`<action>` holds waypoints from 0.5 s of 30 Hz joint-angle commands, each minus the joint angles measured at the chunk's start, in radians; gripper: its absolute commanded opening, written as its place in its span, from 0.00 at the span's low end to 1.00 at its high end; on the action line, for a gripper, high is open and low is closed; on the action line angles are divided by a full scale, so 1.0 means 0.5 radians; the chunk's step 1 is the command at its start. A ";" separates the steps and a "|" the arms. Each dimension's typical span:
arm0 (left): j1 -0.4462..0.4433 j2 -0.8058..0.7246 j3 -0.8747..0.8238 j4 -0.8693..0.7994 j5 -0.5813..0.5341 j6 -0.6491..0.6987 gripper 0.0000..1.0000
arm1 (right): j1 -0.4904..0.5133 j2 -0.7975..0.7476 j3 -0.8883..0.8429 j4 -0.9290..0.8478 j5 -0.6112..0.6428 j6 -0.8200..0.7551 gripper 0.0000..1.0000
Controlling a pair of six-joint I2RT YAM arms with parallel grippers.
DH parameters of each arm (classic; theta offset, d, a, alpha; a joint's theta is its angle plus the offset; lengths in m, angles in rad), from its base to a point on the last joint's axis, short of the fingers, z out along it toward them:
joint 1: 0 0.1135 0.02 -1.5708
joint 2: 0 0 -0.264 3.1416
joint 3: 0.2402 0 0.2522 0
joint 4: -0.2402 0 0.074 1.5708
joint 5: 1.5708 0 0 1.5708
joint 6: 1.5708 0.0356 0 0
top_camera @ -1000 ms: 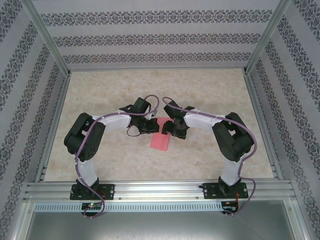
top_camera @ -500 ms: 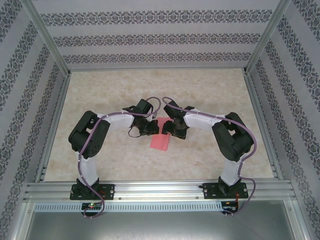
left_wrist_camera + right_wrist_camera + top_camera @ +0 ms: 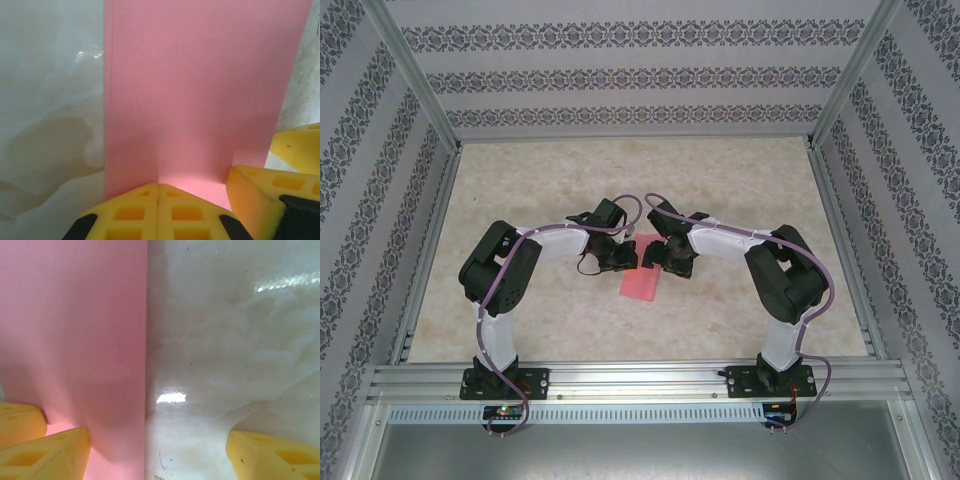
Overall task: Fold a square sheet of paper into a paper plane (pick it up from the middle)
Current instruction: Fold the square sheet of paper in half at the center of the table.
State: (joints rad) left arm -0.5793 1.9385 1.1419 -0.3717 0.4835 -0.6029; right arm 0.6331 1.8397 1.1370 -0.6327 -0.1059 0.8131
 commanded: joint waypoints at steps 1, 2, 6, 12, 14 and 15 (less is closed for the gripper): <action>-0.030 0.060 -0.053 -0.082 -0.129 0.045 0.00 | -0.012 -0.047 -0.049 0.138 0.109 -0.025 0.78; -0.032 0.065 -0.053 -0.082 -0.129 0.046 0.00 | -0.019 -0.106 -0.057 0.154 0.120 -0.027 0.79; -0.031 0.068 -0.053 -0.088 -0.133 0.055 0.00 | -0.065 -0.404 -0.169 0.286 0.105 -0.005 0.80; -0.030 0.081 -0.045 -0.094 -0.132 0.068 0.00 | -0.106 -0.671 -0.526 0.885 -0.256 0.141 0.41; -0.031 0.089 -0.044 -0.093 -0.129 0.071 0.00 | -0.101 -0.642 -0.596 1.065 -0.382 0.213 0.22; -0.030 0.093 -0.044 -0.092 -0.124 0.071 0.00 | -0.093 -0.619 -0.611 1.115 -0.407 0.233 0.17</action>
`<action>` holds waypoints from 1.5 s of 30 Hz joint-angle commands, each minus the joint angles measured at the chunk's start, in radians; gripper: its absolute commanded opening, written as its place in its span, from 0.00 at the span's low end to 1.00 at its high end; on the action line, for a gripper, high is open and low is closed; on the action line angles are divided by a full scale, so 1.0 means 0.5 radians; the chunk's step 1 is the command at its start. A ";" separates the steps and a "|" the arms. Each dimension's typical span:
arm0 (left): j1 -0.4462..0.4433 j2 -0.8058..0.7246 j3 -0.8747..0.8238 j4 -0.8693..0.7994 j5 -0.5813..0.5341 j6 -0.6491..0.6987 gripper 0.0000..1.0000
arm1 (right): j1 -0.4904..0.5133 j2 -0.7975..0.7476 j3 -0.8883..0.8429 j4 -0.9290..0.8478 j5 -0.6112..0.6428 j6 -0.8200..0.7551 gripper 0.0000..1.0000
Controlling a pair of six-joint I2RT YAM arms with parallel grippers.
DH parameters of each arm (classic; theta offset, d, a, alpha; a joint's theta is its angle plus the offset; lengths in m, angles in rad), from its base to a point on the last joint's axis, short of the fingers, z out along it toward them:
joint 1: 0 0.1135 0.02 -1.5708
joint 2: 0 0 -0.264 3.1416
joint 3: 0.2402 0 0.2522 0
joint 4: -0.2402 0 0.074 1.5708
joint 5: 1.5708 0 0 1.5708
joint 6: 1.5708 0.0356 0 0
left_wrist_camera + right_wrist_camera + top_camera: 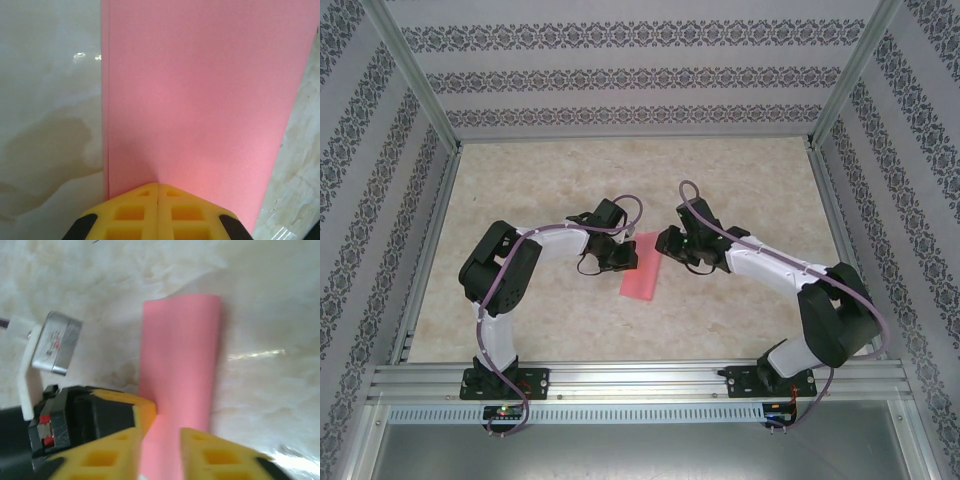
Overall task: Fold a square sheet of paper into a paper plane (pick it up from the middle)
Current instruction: Fold the square sheet of paper in half at the center of the table.
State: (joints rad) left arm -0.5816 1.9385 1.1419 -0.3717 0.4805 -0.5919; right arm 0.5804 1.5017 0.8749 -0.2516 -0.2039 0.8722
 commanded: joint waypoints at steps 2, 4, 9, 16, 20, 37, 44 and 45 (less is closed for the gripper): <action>-0.026 0.093 -0.047 -0.088 -0.114 0.049 0.00 | 0.023 0.124 -0.123 0.494 -0.297 0.157 0.12; -0.027 0.094 -0.055 -0.085 -0.120 0.049 0.00 | 0.023 0.193 -0.138 0.576 -0.338 0.197 0.10; -0.029 0.104 -0.063 -0.080 -0.112 0.048 0.00 | 0.023 0.345 -0.154 0.615 -0.353 0.200 0.09; -0.028 0.106 -0.062 -0.094 -0.118 0.061 0.00 | 0.005 0.390 -0.248 0.603 -0.301 0.164 0.10; -0.027 0.116 -0.061 -0.095 -0.116 0.067 0.00 | 0.005 0.424 -0.298 0.623 -0.302 0.144 0.11; -0.027 0.133 -0.066 -0.100 -0.113 0.078 0.00 | 0.005 0.207 -0.370 0.640 -0.310 0.077 0.13; -0.030 0.141 -0.061 -0.102 -0.102 0.082 0.00 | 0.051 0.237 -0.377 0.681 -0.388 0.126 0.13; -0.028 0.139 -0.058 -0.103 -0.102 0.084 0.00 | 0.056 0.264 -0.392 0.699 -0.385 0.132 0.13</action>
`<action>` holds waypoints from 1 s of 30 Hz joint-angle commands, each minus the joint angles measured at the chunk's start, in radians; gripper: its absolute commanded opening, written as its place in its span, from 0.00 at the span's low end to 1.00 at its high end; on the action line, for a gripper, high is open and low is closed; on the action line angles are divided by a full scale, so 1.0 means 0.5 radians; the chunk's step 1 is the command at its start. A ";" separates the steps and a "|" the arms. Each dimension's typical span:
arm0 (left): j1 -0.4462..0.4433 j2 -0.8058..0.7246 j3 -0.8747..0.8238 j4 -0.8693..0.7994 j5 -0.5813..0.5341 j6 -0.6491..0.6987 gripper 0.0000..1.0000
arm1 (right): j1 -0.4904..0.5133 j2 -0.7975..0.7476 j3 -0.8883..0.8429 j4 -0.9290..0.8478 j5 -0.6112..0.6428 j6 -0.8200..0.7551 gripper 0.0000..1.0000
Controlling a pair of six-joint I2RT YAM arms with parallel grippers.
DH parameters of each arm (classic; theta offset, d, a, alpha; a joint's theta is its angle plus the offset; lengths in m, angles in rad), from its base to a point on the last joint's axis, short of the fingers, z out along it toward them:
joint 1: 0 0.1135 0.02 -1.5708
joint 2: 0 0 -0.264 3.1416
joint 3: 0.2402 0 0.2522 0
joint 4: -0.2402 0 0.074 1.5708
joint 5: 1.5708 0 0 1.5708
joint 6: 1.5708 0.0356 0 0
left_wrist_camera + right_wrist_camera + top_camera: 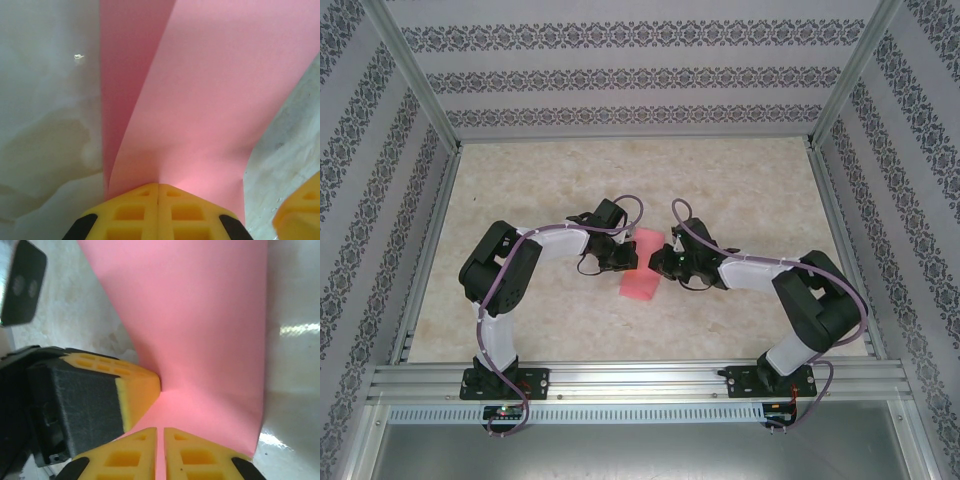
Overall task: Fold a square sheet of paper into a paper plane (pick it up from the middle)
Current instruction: Fold the square sheet of paper in half at the center of the table.
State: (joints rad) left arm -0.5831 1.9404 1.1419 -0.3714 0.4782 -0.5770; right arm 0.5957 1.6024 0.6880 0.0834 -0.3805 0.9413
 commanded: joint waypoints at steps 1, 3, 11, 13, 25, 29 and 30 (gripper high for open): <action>-0.024 0.135 -0.060 -0.104 -0.098 0.053 0.00 | 0.031 0.090 -0.044 0.057 -0.024 0.013 0.13; -0.024 0.136 -0.057 -0.104 -0.098 0.050 0.00 | 0.032 0.136 -0.090 0.107 -0.020 0.039 0.13; -0.026 0.138 -0.046 -0.113 -0.100 0.059 0.00 | 0.033 0.155 -0.198 0.172 -0.004 0.063 0.13; -0.026 0.135 -0.047 -0.114 -0.098 0.059 0.00 | 0.033 0.068 -0.173 0.103 0.015 0.039 0.13; -0.026 0.143 -0.041 -0.113 -0.095 0.060 0.00 | 0.159 0.031 -0.149 0.106 0.014 0.071 0.13; -0.027 0.142 -0.033 -0.119 -0.096 0.065 0.00 | 0.162 0.097 -0.249 0.210 0.037 0.114 0.13; -0.026 0.142 -0.034 -0.120 -0.096 0.065 0.00 | 0.162 0.105 -0.261 0.218 0.037 0.118 0.13</action>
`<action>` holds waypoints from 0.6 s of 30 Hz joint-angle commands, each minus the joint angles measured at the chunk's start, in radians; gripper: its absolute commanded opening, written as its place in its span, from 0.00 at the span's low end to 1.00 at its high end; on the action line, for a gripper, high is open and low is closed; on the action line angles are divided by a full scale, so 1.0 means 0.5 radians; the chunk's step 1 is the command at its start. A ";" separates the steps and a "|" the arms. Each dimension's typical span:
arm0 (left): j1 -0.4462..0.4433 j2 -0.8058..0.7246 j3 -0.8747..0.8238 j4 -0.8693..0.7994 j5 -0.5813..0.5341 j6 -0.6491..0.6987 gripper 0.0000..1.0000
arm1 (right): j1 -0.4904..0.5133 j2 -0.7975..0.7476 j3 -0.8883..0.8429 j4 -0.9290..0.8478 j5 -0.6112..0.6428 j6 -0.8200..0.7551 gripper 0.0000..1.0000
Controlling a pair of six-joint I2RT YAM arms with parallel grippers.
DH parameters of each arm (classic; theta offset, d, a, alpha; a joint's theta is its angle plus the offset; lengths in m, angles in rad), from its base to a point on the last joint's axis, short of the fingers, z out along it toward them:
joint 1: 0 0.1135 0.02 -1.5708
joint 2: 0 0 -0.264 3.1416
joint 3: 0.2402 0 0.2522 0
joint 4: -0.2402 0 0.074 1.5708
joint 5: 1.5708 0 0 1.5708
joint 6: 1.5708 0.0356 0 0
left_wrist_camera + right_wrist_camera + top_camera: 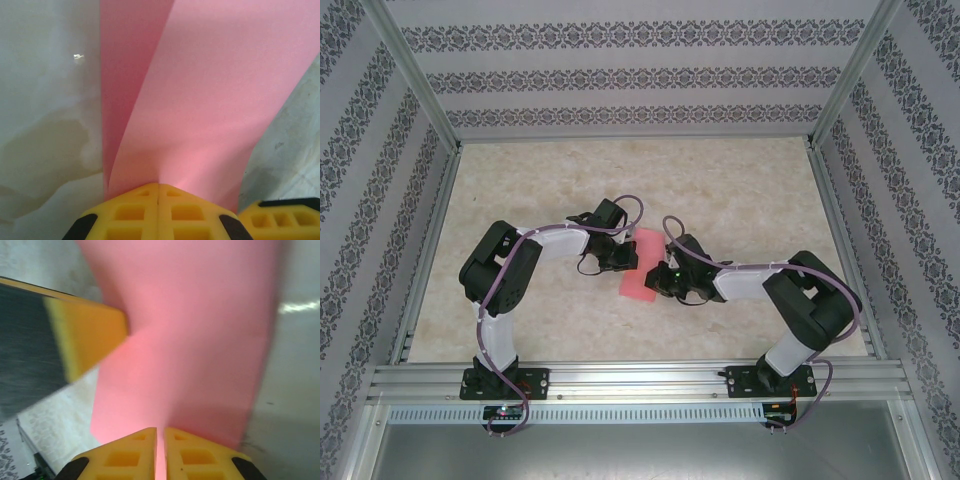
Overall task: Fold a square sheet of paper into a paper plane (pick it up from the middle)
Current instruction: Fold the square sheet of paper in half at the center of the table.
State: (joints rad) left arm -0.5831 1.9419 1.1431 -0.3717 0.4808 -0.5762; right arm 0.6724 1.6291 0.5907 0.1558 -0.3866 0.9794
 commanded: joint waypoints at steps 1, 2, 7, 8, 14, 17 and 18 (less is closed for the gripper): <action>-0.026 0.138 -0.037 -0.119 -0.101 0.063 0.00 | 0.008 0.058 -0.073 0.070 0.052 0.039 0.13; -0.025 0.140 -0.040 -0.119 -0.101 0.063 0.00 | 0.008 0.056 -0.079 0.067 0.057 0.039 0.13; -0.025 0.137 -0.043 -0.116 -0.098 0.063 0.00 | 0.009 -0.069 -0.078 0.061 0.043 0.053 0.14; -0.025 0.135 -0.046 -0.116 -0.099 0.066 0.00 | 0.012 -0.109 -0.074 0.049 0.040 0.052 0.15; -0.025 0.135 -0.047 -0.119 -0.096 0.073 0.00 | 0.036 -0.251 -0.103 0.064 0.003 0.060 0.16; -0.024 0.139 -0.046 -0.120 -0.097 0.076 0.00 | 0.071 -0.191 -0.132 0.103 -0.008 0.088 0.16; -0.025 0.136 -0.049 -0.120 -0.098 0.076 0.00 | 0.082 -0.164 -0.138 0.116 -0.008 0.092 0.16</action>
State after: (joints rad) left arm -0.5831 1.9434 1.1442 -0.3717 0.4839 -0.5682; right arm 0.6933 1.5219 0.5461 0.1894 -0.3874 1.0054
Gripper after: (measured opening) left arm 0.067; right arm 0.158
